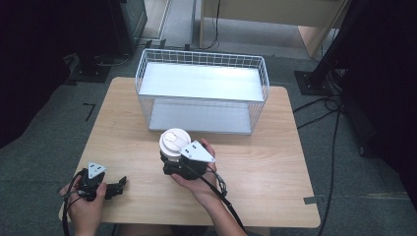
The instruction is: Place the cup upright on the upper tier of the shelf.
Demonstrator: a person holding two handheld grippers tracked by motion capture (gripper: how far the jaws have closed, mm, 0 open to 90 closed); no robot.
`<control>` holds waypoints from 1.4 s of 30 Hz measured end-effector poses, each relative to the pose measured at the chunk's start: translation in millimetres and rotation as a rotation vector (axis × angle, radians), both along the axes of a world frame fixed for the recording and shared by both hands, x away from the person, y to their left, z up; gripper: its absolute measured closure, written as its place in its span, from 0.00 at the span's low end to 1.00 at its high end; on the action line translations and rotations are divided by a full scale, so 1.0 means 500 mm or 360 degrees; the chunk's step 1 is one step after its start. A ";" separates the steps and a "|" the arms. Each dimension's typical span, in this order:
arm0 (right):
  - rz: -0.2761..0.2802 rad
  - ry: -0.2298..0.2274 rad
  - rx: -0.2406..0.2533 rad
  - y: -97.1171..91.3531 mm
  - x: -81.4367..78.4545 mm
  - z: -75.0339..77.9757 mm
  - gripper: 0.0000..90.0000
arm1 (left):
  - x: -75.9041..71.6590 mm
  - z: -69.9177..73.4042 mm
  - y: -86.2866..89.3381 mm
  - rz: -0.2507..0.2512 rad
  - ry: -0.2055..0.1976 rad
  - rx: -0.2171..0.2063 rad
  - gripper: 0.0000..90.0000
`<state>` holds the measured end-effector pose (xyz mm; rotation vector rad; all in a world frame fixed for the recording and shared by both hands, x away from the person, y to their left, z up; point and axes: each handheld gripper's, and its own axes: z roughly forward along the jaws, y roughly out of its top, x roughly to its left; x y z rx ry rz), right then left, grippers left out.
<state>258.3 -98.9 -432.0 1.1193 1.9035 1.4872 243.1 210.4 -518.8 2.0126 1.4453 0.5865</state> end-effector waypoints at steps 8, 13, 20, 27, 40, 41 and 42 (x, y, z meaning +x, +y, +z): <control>-0.0057 -0.0040 0.0010 -0.030 0.008 0.030 0.17 | 0.000 0.000 0.000 0.0000 0.0000 0.0000 0.00; -0.0092 -0.0099 -0.0002 -0.050 0.015 0.063 0.17 | 0.000 0.000 0.000 0.0000 0.0000 0.0000 0.00; -0.0149 -0.0168 0.0013 -0.073 0.023 0.100 0.17 | 0.000 0.000 0.000 0.0000 -0.0001 0.0001 0.00; -0.0217 -0.0244 0.0013 -0.099 0.038 0.152 0.17 | 0.000 0.000 0.000 0.0001 -0.0001 0.0000 0.00; -0.0279 -0.0353 0.0030 -0.120 0.054 0.231 0.17 | 0.000 0.000 0.000 0.0001 -0.0001 0.0000 0.00; -0.0279 -0.0353 0.0030 -0.120 0.054 0.231 0.17 | 0.000 0.000 0.000 0.0001 -0.0001 0.0000 0.00; -0.0281 -0.0369 0.0027 -0.122 0.056 0.236 0.17 | 0.000 0.000 0.000 0.0001 -0.0001 0.0000 0.00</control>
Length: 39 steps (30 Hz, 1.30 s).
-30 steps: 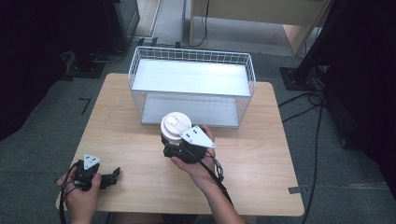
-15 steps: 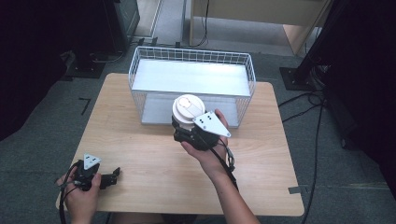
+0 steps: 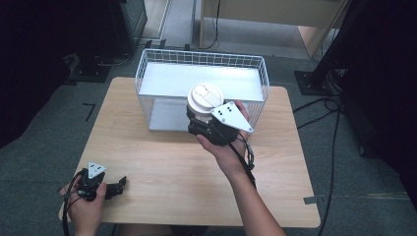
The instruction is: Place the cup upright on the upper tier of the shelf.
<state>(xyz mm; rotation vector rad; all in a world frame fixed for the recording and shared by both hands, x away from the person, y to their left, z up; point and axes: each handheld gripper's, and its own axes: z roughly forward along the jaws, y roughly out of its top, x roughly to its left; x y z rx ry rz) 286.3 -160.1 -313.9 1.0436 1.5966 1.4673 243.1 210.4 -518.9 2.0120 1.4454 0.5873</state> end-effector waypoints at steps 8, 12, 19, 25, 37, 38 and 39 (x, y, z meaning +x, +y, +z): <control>-0.0026 -0.0055 -0.0004 -0.010 0.014 0.036 0.17 | 0.000 0.000 0.000 0.0000 0.0000 0.0000 0.00; -0.0033 -0.0070 0.0008 -0.012 0.021 0.052 0.17 | 0.000 0.000 0.000 0.0000 0.0000 0.0000 0.00; -0.0074 -0.0110 0.0021 -0.023 0.042 0.085 0.17 | 0.000 0.000 0.000 0.0000 0.0000 0.0000 0.00; -0.0099 -0.0118 0.0034 -0.029 0.064 0.103 0.17 | 0.000 0.000 0.000 -0.0001 0.0000 0.0001 0.00; -0.0157 -0.0125 -0.0005 -0.028 0.132 0.112 0.17 | 0.000 0.000 0.000 -0.0001 0.0003 0.0000 0.00; -0.0185 -0.0119 -0.0030 -0.029 0.149 0.107 0.17 | 0.000 0.000 0.000 -0.0002 0.0003 0.0000 0.00; -0.0194 -0.0109 -0.0032 -0.029 0.155 0.105 0.17 | 0.000 0.000 0.000 -0.0001 0.0002 0.0000 0.00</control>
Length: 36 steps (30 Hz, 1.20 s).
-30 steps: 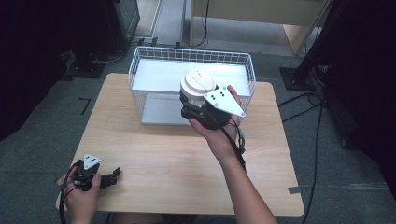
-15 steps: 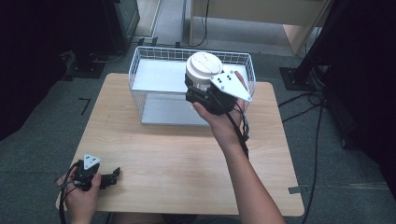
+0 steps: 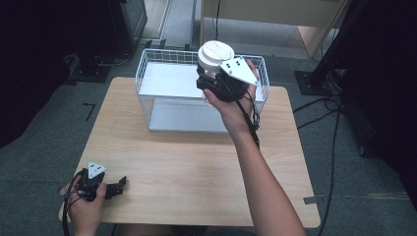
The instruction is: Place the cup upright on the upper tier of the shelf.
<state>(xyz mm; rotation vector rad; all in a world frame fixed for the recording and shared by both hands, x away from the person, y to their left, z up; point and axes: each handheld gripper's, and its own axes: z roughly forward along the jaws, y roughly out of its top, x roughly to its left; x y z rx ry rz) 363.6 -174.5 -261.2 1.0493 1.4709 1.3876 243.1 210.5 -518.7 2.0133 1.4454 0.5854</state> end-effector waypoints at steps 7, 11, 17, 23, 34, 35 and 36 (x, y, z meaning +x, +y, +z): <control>-0.0048 0.0040 0.0004 -0.007 0.047 -0.008 0.17 | 0.000 0.000 0.000 0.0003 -0.0003 -0.0003 0.00; -0.0062 0.0042 0.0004 -0.010 0.064 -0.007 0.17 | 0.000 0.000 0.000 0.0003 -0.0004 -0.0003 0.00; -0.0097 0.0060 -0.0012 -0.011 0.100 -0.004 0.17 | 0.000 0.000 0.000 0.0003 -0.0004 -0.0004 0.00; -0.0105 0.0050 0.0010 -0.009 0.130 -0.001 0.17 | 0.000 0.000 0.000 0.0002 -0.0002 -0.0003 0.00; -0.0186 0.0086 0.0074 -0.014 0.175 -0.027 0.17 | 0.000 -0.001 0.000 0.0004 -0.0006 -0.0003 0.00; -0.0179 0.0093 0.0090 -0.017 0.176 -0.027 0.17 | 0.000 -0.001 0.000 0.0004 -0.0006 -0.0003 0.00; -0.0178 0.0094 0.0099 -0.018 0.176 -0.028 0.17 | 0.000 -0.001 -0.001 0.0004 -0.0006 -0.0004 0.00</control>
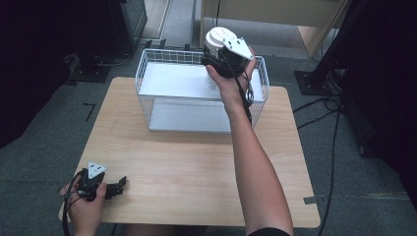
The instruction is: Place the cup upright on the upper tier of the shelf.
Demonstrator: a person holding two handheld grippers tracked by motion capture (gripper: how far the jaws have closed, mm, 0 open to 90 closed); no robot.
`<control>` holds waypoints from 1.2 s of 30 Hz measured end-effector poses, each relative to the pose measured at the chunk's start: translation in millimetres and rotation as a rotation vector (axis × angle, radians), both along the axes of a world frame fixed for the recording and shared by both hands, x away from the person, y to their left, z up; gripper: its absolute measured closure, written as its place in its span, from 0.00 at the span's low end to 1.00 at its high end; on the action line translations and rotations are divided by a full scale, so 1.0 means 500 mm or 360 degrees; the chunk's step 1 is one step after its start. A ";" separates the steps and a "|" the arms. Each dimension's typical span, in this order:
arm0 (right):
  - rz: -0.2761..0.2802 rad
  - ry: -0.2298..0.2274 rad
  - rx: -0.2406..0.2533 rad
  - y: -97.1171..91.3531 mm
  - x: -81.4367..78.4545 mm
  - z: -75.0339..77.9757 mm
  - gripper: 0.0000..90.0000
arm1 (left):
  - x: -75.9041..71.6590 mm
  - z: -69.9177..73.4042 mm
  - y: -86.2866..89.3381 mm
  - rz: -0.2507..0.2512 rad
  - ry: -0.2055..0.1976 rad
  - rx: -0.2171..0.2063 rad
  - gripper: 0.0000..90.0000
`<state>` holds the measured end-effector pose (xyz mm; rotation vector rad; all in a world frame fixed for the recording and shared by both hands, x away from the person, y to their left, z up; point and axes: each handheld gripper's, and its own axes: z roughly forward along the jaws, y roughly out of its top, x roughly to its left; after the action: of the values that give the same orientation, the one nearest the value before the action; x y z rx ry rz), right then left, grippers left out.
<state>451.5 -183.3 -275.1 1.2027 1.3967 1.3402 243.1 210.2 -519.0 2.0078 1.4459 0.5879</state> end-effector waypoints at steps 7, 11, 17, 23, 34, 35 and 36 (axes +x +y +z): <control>0.0071 0.0044 -0.0011 -0.008 -0.006 0.007 0.11 | 0.000 0.000 0.000 0.0000 0.0000 0.0000 0.00; 0.0128 0.0072 -0.0029 -0.011 -0.011 0.011 0.00 | 0.000 0.000 0.000 -0.0001 0.0001 0.0000 0.00; 0.0171 0.0108 0.0007 -0.026 -0.022 0.005 0.00 | 0.000 0.000 0.000 0.0000 0.0000 0.0000 0.00; 0.0187 0.0126 0.0012 -0.042 -0.038 -0.017 0.00 | 0.000 0.000 0.000 0.0000 0.0000 0.0000 0.00; 0.0202 0.0118 -0.0016 -0.075 -0.091 -0.064 0.00 | 0.000 0.000 0.000 -0.0015 0.0007 0.0005 0.00; 0.0208 0.0118 -0.0016 -0.077 -0.096 -0.068 0.00 | 0.000 0.000 0.000 -0.0015 0.0007 0.0005 0.00; 0.0215 0.0119 -0.0020 -0.081 -0.103 -0.075 0.00 | 0.000 0.000 0.000 -0.0015 0.0007 0.0005 0.00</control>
<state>399.8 -223.8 -312.5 1.1786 1.5610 1.3883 242.9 210.2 -518.8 2.0186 1.4378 0.5824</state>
